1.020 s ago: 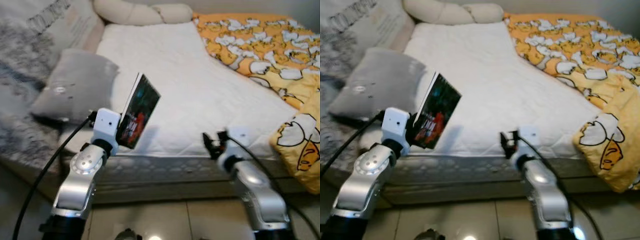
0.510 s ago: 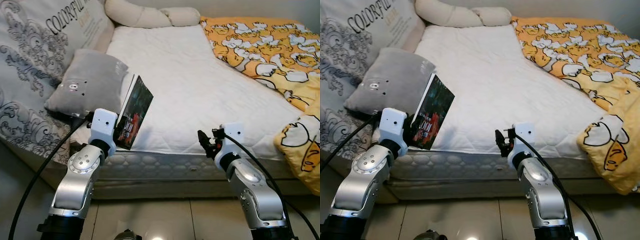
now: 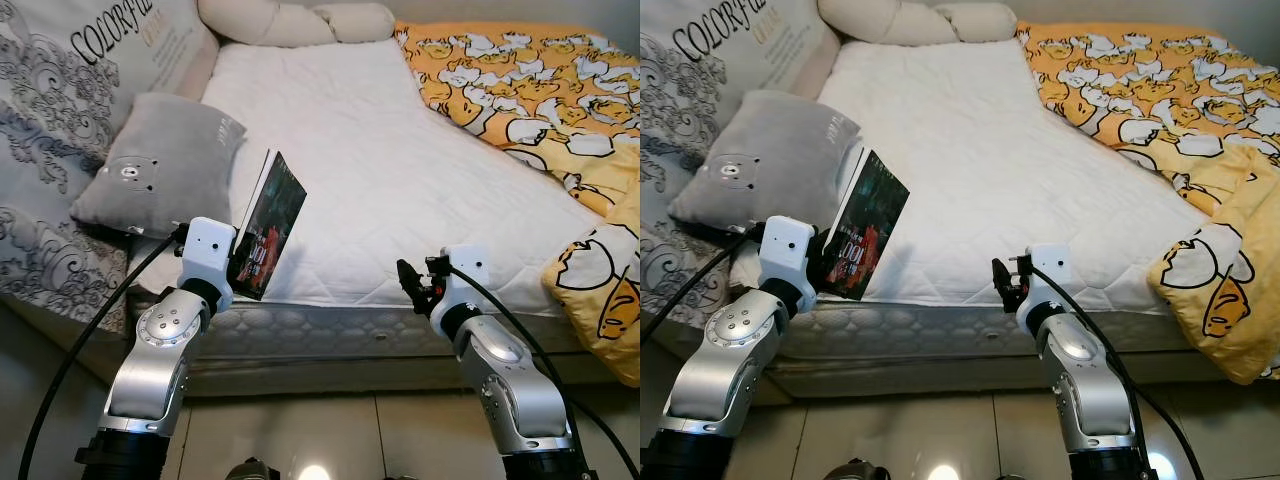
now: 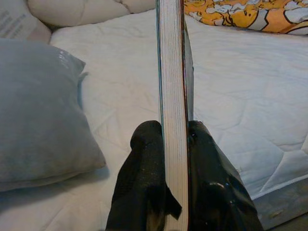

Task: Clean up the room

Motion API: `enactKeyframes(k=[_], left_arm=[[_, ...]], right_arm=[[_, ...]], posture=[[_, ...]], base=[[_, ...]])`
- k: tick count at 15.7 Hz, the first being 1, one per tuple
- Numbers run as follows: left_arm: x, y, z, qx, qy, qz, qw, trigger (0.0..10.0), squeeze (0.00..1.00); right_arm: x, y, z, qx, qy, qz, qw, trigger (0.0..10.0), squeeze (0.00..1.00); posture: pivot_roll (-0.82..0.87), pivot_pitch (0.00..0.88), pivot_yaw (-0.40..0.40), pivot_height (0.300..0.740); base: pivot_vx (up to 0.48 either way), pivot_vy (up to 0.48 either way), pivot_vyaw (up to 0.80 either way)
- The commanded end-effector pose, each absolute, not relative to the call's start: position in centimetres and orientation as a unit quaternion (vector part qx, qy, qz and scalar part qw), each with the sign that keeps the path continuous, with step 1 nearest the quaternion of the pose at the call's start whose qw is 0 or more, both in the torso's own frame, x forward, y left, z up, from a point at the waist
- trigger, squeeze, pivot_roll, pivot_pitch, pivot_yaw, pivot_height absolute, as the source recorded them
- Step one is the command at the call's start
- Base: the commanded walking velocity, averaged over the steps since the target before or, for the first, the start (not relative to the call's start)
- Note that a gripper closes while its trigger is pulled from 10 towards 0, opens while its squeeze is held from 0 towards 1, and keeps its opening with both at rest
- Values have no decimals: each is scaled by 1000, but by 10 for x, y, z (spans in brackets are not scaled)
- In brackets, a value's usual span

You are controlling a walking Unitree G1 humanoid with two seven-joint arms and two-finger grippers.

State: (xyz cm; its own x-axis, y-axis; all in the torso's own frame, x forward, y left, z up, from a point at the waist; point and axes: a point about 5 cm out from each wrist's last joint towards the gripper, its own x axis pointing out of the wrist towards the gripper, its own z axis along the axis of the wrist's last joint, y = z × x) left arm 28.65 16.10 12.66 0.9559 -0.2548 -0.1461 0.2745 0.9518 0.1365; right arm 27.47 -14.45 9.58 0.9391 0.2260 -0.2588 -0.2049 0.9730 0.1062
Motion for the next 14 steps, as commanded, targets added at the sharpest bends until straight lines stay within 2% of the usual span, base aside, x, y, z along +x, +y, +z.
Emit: enactKeyframes(k=[1, 4, 14], left_arm=[[290, 158, 141, 80, 34, -141, 986, 10000, 0], [291, 158, 142, 79, 34, -141, 986, 10000, 0], [290, 156, 141, 76, 37, -146, 986, 10000, 0]], right_arm=[[278, -145, 101, 18, 124, 113, 986, 10000, 0], [280, -147, 100, 21, 125, 104, 986, 10000, 0], [278, -148, 100, 37, 125, 100, 986, 10000, 0]], posture=[[70, 0, 18, 740], [70, 0, 18, 740], [62, 0, 21, 740]], base=[[251, 0, 0], [279, 0, 800], [284, 0, 0]])
